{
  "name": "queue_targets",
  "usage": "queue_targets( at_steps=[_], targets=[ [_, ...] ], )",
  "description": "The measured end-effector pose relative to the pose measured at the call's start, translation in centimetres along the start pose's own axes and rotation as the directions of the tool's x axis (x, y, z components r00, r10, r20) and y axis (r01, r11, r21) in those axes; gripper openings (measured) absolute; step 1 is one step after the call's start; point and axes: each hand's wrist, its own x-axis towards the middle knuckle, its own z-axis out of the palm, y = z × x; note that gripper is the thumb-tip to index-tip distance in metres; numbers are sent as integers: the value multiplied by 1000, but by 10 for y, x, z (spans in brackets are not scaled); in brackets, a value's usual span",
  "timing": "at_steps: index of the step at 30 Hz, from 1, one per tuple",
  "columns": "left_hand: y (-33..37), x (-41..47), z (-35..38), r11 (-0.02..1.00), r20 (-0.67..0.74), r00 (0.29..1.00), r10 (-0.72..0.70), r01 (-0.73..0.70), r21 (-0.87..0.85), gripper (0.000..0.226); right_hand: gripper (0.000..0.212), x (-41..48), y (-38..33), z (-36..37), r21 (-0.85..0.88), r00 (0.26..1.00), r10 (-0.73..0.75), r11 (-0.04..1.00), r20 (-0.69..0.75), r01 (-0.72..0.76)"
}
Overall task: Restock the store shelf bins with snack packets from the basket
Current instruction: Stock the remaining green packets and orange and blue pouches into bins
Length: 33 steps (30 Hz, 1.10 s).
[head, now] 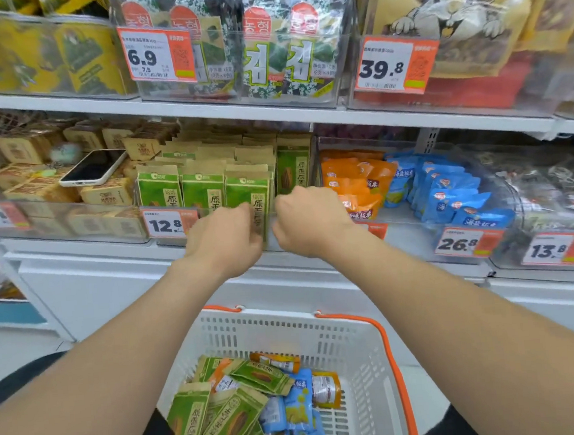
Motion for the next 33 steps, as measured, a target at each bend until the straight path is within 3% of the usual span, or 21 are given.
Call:
queue_targets(
  at_steps=[5, 12, 16, 23, 26, 29, 31, 33],
  targets=[
    [8, -42, 27, 987, 234, 972, 23, -59, 148, 20, 13, -57, -37, 30, 61, 963, -37, 998, 266, 21],
    [19, -98, 85, 966, 503, 864, -21, -112, 232, 28, 6, -114, -59, 69, 15, 887, -116, 992, 446, 122],
    [15, -124, 120, 965, 631, 774, -55, -122, 234, 23, 11, -139, -62, 92, 6, 782, -201, 969, 591, 245],
    [19, -169, 189, 993, 859, 511, -39, -73, 88, 14, 10, -162, -62, 132, 45, 621, -193, 968, 759, 246],
    [29, -181, 202, 990, 953, 295, -65, -104, 100, 33, 15, -168, -68, 146, 33, 582, -195, 960, 789, 278],
    [34, -185, 206, 947, 986, 70, -151, -277, 164, 47, 11, -172, -72, 155, 46, 558, -233, 943, 796, 329],
    [36, -183, 204, 916, 981, 3, -192, -359, 180, 51, 9, -172, -74, 159, 70, 542, -256, 938, 800, 339],
    [36, -180, 201, 893, 984, -5, -177, -421, 159, 56, 8, -170, -76, 161, 85, 532, -267, 936, 803, 341]
  ],
)
